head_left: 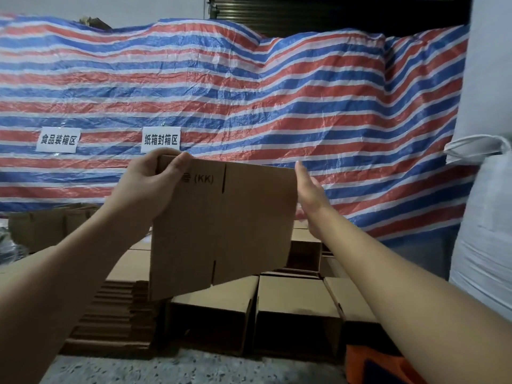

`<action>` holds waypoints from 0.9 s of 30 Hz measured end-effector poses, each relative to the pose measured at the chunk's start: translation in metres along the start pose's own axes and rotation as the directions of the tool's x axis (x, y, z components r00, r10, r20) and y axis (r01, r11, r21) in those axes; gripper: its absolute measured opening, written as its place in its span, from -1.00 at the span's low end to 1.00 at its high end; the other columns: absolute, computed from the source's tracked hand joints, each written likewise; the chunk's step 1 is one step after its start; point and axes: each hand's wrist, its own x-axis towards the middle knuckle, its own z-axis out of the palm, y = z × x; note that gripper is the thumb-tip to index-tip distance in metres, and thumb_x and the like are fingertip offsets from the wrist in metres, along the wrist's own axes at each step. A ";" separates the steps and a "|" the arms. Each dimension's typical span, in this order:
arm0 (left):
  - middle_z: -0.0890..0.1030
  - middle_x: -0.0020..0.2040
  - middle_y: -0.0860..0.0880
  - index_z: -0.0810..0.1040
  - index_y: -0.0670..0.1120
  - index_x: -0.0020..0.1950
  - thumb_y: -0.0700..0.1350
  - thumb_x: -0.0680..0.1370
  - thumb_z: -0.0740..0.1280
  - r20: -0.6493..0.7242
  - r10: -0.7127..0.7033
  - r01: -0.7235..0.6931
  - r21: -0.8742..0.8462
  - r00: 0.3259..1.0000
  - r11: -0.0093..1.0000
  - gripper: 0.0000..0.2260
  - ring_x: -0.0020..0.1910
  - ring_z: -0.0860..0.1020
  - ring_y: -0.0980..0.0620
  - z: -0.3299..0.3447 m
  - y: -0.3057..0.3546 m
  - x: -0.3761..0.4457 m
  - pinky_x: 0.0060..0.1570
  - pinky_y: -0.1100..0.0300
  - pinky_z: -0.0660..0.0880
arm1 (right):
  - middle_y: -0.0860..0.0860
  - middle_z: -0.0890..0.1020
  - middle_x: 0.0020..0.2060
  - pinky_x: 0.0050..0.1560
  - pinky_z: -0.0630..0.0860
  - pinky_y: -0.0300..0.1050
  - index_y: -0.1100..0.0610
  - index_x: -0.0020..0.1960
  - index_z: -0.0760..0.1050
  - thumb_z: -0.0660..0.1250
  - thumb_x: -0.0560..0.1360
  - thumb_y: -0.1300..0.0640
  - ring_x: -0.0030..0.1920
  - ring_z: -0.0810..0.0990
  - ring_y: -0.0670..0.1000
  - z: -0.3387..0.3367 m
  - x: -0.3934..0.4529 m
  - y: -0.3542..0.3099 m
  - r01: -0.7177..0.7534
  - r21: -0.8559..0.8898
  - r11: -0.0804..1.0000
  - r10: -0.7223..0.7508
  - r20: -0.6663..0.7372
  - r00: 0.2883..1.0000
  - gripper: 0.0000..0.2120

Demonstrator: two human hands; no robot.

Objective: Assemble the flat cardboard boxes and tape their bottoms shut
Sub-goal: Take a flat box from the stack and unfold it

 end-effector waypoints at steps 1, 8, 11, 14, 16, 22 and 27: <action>0.67 -0.25 0.13 0.63 0.12 -0.10 0.17 0.50 0.33 0.049 -0.026 0.029 -0.067 0.998 0.997 -0.84 -0.28 0.61 0.23 0.002 0.000 0.000 -0.28 0.22 0.56 | -0.03 0.54 0.32 0.26 0.51 0.05 0.02 0.44 0.38 0.04 0.56 -0.44 0.28 0.54 0.07 -0.008 0.000 -0.002 0.012 0.006 1.000 -0.012 -0.044 0.999 -0.32; 0.67 -0.25 0.03 0.61 0.04 -0.01 0.17 0.44 0.35 0.199 -0.174 0.225 -0.274 0.964 0.935 -0.74 -0.27 0.66 0.08 0.018 0.001 0.003 -0.38 0.08 0.58 | -0.08 0.71 0.09 0.10 0.60 -0.01 -0.07 0.23 0.56 0.25 0.35 -0.51 0.10 0.69 0.01 -0.063 -0.011 -0.009 0.066 0.041 0.997 -0.070 0.128 0.989 -0.34; 0.68 -0.24 0.04 0.60 0.03 0.00 0.14 0.55 0.31 0.182 -0.213 0.253 -0.239 0.960 0.938 -0.79 -0.16 0.65 0.01 0.028 0.000 0.002 -0.29 0.07 0.60 | 0.01 0.74 0.04 -0.07 0.64 -0.04 0.06 0.23 0.58 0.39 0.41 -0.32 0.01 0.74 0.04 -0.080 -0.019 -0.010 0.015 0.115 0.993 -0.038 0.192 0.981 -0.43; 0.67 -0.12 -0.02 0.59 -0.01 0.02 0.24 0.54 0.29 0.088 -0.289 0.295 -0.066 0.953 0.953 -0.67 -0.01 0.61 -0.05 0.043 -0.008 -0.005 0.01 -0.06 0.58 | -0.02 0.76 -0.06 -0.24 0.65 -0.09 0.05 0.17 0.59 0.42 0.40 -0.29 -0.09 0.75 0.03 -0.090 -0.032 -0.005 0.001 0.128 0.992 -0.019 0.137 0.990 -0.49; 0.65 -0.03 -0.05 0.58 -0.02 0.02 0.27 0.51 0.33 0.035 -0.324 0.325 -0.032 0.945 0.945 -0.63 0.05 0.59 -0.05 0.052 -0.016 -0.016 0.17 -0.10 0.52 | -0.08 0.75 -0.05 -0.14 0.64 -0.05 0.00 0.16 0.59 0.39 0.45 -0.31 -0.05 0.75 0.04 -0.093 -0.043 0.004 0.011 0.084 0.996 -0.021 0.116 0.993 -0.54; 0.62 -0.05 0.08 0.52 0.09 0.01 0.20 0.43 0.46 -0.002 -0.323 0.323 -0.020 0.946 0.946 -0.71 -0.07 0.58 0.12 0.070 -0.040 -0.066 -0.24 0.25 0.46 | 0.03 0.75 0.00 0.15 0.60 0.16 0.07 0.19 0.60 0.42 0.49 -0.24 0.05 0.72 0.11 -0.101 -0.087 0.044 -0.103 0.116 0.988 0.098 0.051 0.994 -0.55; 0.66 -0.07 0.07 0.57 0.06 0.04 0.12 0.45 0.45 0.083 -0.385 0.391 -0.082 0.919 0.917 -0.76 -0.08 0.63 0.13 0.075 -0.064 -0.104 -0.24 0.29 0.48 | 0.06 0.75 -0.02 0.04 0.60 0.11 0.09 0.18 0.60 0.43 0.46 -0.20 0.01 0.73 0.10 -0.107 -0.118 0.083 -0.180 0.163 0.970 0.174 0.047 0.984 -0.55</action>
